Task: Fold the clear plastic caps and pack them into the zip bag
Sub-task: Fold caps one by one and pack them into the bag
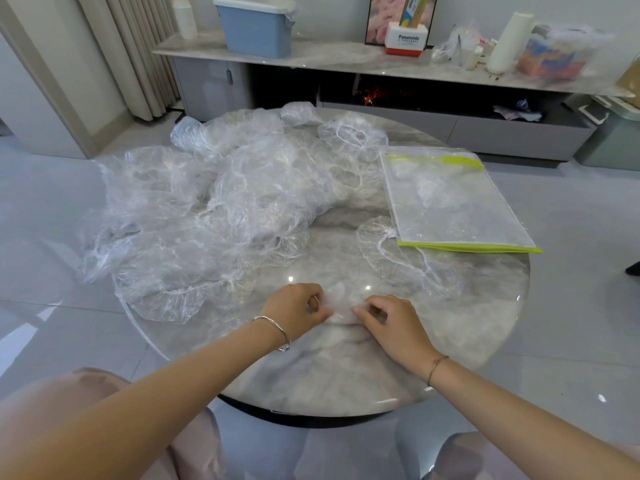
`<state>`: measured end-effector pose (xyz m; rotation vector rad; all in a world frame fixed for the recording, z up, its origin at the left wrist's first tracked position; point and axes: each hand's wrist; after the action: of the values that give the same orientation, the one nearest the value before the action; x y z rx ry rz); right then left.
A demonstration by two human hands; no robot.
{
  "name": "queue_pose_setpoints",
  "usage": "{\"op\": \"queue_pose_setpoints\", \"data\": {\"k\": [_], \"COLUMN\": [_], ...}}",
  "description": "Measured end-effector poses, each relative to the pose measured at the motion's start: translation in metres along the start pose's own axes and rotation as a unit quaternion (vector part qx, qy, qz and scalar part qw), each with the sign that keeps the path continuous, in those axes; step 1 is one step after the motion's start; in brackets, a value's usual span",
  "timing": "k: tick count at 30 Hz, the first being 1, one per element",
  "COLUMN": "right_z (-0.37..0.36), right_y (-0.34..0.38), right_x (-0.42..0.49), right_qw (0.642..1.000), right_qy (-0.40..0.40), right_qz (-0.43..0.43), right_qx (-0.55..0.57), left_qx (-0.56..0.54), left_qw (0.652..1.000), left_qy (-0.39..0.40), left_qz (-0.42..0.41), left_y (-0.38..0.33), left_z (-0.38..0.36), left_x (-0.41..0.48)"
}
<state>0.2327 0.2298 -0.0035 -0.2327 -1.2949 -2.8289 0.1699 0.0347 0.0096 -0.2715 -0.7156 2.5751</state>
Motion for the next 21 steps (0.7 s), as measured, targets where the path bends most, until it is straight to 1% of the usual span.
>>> {"op": "queue_pose_setpoints", "data": {"k": [1,3,5,6,8,10,11,12,14,16,19,21], "right_z": [0.0,-0.001,-0.002,-0.002,-0.001,0.0,0.0,0.0,0.001,0.003,0.009,0.017], "right_y": [0.0,0.001,0.001,0.001,0.0,-0.001,-0.002,-0.003,-0.004,-0.004,-0.006,-0.003], "right_x": [0.001,0.002,0.003,0.003,0.005,0.008,0.009,0.01,0.012,0.014,0.016,0.015], "right_qw": [1.0,0.999,0.999,0.998,0.998,0.998,0.998,0.998,0.998,0.998,0.997,0.992], "right_qy": [-0.006,-0.011,-0.021,-0.026,-0.024,-0.013,-0.008,-0.004,0.001,0.011,0.043,0.072], "right_qz": [-0.011,-0.028,-0.043,-0.044,-0.044,-0.041,-0.039,-0.038,-0.04,-0.05,-0.064,-0.072], "right_qx": [0.001,-0.015,-0.022,-0.024,-0.033,-0.037,-0.039,-0.042,-0.043,-0.027,0.03,0.072], "left_qx": [0.001,0.038,0.104,0.137,0.209,0.247,0.257,0.268,0.292,0.29,0.219,0.195], "left_qw": [1.0,0.999,0.992,0.98,0.94,0.899,0.883,0.875,0.884,0.908,0.948,0.959], "left_qy": [0.004,-0.005,-0.046,-0.081,-0.134,-0.154,-0.155,-0.15,-0.125,-0.102,-0.083,-0.082], "left_qz": [0.012,0.003,-0.063,-0.119,-0.235,-0.328,-0.36,-0.375,-0.342,-0.285,-0.215,-0.188], "left_y": [-0.001,-0.004,-0.004,-0.003,0.001,0.005,0.008,0.009,0.011,0.013,0.012,0.01], "left_z": [0.0,0.002,0.001,0.001,-0.001,-0.005,-0.007,-0.009,-0.014,-0.016,-0.01,-0.005], "left_x": [0.0,-0.001,-0.002,-0.002,0.0,0.004,0.005,0.005,0.004,0.004,0.008,0.013]}}
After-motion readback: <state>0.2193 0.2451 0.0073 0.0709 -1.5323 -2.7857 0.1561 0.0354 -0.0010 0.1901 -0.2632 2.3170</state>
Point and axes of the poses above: each hand's wrist, its own x-axis towards the middle knuckle, its own z-axis out of the back of the hand, y = z × x, and after that the axes turned 6 degrees about x, right-handed
